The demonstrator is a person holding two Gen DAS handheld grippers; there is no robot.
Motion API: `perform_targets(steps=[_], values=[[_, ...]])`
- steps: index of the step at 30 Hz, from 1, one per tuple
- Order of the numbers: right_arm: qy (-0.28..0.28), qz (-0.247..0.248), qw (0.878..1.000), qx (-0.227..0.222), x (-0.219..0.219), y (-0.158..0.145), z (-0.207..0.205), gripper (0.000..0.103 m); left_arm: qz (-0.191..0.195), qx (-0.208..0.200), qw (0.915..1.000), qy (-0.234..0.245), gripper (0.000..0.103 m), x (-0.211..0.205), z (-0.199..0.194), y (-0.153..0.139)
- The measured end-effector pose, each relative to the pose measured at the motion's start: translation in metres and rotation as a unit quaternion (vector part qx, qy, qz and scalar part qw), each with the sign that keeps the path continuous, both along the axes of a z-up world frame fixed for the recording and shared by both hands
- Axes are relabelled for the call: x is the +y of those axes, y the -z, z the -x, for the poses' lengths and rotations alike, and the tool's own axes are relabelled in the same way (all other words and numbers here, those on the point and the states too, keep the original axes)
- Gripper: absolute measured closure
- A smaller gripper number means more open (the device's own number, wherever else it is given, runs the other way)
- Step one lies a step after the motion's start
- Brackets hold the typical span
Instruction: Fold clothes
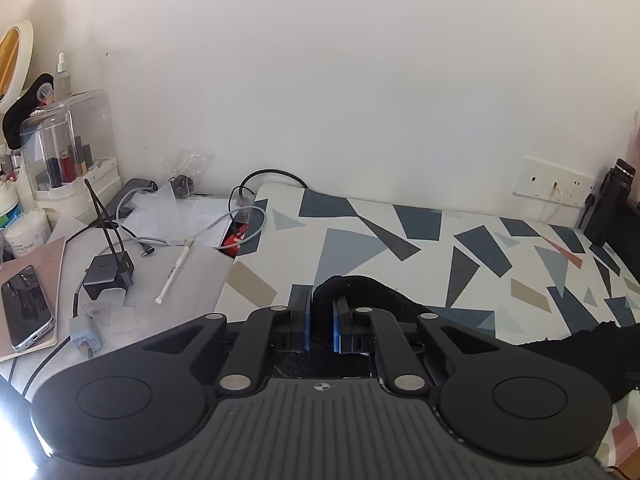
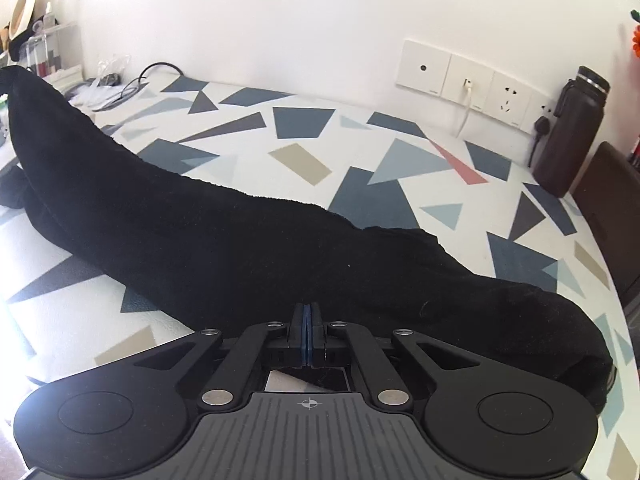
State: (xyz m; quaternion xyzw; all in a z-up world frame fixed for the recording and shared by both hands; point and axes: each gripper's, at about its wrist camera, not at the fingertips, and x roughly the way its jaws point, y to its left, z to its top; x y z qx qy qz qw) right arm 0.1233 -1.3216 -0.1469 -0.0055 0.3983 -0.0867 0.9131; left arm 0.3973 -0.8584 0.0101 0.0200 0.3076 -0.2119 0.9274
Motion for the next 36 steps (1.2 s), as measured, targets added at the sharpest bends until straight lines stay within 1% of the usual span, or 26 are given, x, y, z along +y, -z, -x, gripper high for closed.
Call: perform_targets(steps=[1,2,3,6,7,8,10,11,12,15,17,20,22,23,25,26,27,28,29,30,31,33,36], values=[[-0.014,0.006,1.0,0.007,0.003,0.001,-0.002,0.093,0.003,0.002,1.0,-0.002,0.093,0.001,-0.001,0.0],[-0.028,0.011,0.999,0.015,0.007,0.003,-0.003,0.079,0.007,0.005,1.0,-0.004,0.093,0.002,-0.001,0.0],[-0.043,0.016,0.999,0.018,0.012,0.005,-0.004,0.07,0.01,0.007,0.9999,-0.006,0.093,0.003,-0.001,0.0],[-0.075,0.033,0.996,0.032,0.032,0.017,-0.012,0.064,0.004,-0.001,1.0,-0.004,0.093,0.001,0.0,-0.005],[-0.079,0.039,0.995,0.036,0.037,0.021,-0.015,0.064,0.002,-0.005,1.0,-0.002,0.093,-0.001,0.0,-0.007],[-0.076,0.042,0.996,0.035,0.04,0.024,-0.017,0.065,0.004,-0.009,1.0,-0.001,0.093,-0.001,0.001,-0.01],[-0.059,0.024,0.998,0.025,0.037,0.023,-0.019,0.072,0.01,-0.014,0.9998,0.001,0.093,-0.002,0.001,-0.017],[-0.046,0.011,0.999,0.019,0.033,0.021,-0.019,0.082,0.013,-0.018,0.9998,0.002,0.093,-0.002,0.002,-0.02],[-0.034,0.0,0.999,0.008,0.028,0.017,-0.017,0.094,0.016,-0.022,0.9996,0.002,0.093,-0.003,0.003,-0.023],[-0.004,-0.027,0.999,-0.022,0.014,0.004,-0.008,0.1,0.02,-0.027,0.9994,0.003,0.093,-0.005,0.004,-0.029],[0.014,-0.036,0.998,-0.039,0.005,-0.005,-0.002,0.101,0.024,-0.026,0.9994,0.002,0.093,-0.004,0.003,-0.03],[0.045,-0.036,0.996,-0.066,-0.007,-0.018,0.007,0.103,0.036,-0.019,0.9992,-0.002,0.093,-0.002,0.002,-0.029],[0.059,-0.039,0.995,-0.073,-0.015,-0.023,0.01,0.103,0.044,-0.011,0.999,-0.005,0.093,0.0,0.0,-0.028],[0.05,-0.039,0.996,-0.068,-0.015,-0.024,0.009,0.102,0.045,-0.011,0.9989,-0.005,0.093,0.0,0.0,-0.028],[0.009,-0.02,0.999,-0.049,-0.003,-0.021,0.004,0.094,0.046,-0.012,0.9989,-0.003,0.093,-0.001,0.0,-0.029],[-0.011,-0.005,0.999,-0.04,0.008,-0.019,0.0,0.076,0.046,-0.014,0.9988,-0.001,0.093,-0.001,0.0,-0.03],[-0.028,0.007,0.999,-0.037,0.019,-0.016,-0.004,0.061,0.046,-0.016,0.9988,0.001,0.093,-0.002,0.0,-0.031],[-0.036,0.017,0.999,-0.033,0.029,-0.011,-0.009,0.056,0.046,-0.016,0.9988,0.003,0.093,-0.002,-0.001,-0.032],[-0.04,0.026,0.998,-0.027,0.037,-0.004,-0.015,0.043,0.047,-0.016,0.9988,0.005,0.093,-0.003,-0.001,-0.033],[-0.045,0.035,0.998,-0.02,0.046,0.002,-0.021,0.034,0.047,-0.016,0.9987,0.007,0.093,-0.004,-0.001,-0.034],[-0.049,0.044,0.998,-0.014,0.055,0.009,-0.027,0.035,0.048,-0.017,0.9987,0.008,0.093,-0.004,-0.001,-0.036],[-0.037,0.044,0.998,-0.011,0.063,0.02,-0.038,0.035,0.05,-0.019,0.9985,0.01,0.093,-0.005,-0.001,-0.04],[0.003,0.014,1.0,-0.027,0.058,0.022,-0.043,0.035,0.054,-0.029,0.998,0.013,0.093,-0.005,0.002,-0.048]])
